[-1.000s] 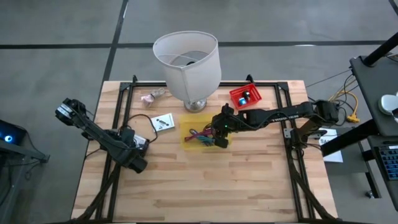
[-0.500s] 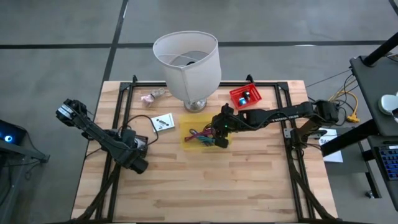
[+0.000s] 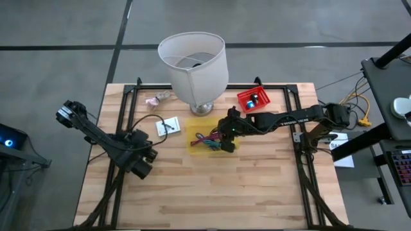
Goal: Pick and place items into bin
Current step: Put the white card reader box into the black bin
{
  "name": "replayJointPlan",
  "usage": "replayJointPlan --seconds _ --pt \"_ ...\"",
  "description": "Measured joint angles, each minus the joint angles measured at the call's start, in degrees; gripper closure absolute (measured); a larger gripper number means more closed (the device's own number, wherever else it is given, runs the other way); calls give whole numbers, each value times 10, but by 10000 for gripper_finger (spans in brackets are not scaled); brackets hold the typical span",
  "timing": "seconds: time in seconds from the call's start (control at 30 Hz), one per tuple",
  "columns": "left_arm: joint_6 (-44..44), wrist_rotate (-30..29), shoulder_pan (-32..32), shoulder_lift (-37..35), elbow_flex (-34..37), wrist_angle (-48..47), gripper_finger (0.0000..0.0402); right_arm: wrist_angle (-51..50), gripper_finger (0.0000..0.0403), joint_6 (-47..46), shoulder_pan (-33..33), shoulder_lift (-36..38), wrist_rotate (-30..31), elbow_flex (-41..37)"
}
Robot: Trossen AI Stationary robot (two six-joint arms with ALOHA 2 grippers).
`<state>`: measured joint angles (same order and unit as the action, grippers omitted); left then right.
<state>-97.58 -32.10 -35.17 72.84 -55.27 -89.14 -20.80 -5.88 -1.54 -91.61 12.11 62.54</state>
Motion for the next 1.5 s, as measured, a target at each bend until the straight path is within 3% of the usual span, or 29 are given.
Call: replayJointPlan --seconds 0.07,0.23,0.4,0.73,0.83,1.0,1.2,1.5 --pt "32 -54 8 -14 -6 1 219 17 330 -12 0 0 0 0" --pt "20 -82 62 -73 16 28 219 58 335 -39 0 0 0 0" --pt "231 -107 114 -132 42 165 219 88 327 -33 0 0 0 0" --pt "635 93 265 -192 159 491 219 109 325 -34 0 0 0 0" --pt "712 138 294 -185 185 518 219 109 327 -49 0 0 0 0" --pt "830 139 327 -153 220 517 219 109 326 -60 0 0 0 0" --pt "864 196 388 -87 229 551 219 109 321 -62 0 0 0 0" --pt "925 209 447 -6 229 601 219 107 330 -75 0 0 0 0"
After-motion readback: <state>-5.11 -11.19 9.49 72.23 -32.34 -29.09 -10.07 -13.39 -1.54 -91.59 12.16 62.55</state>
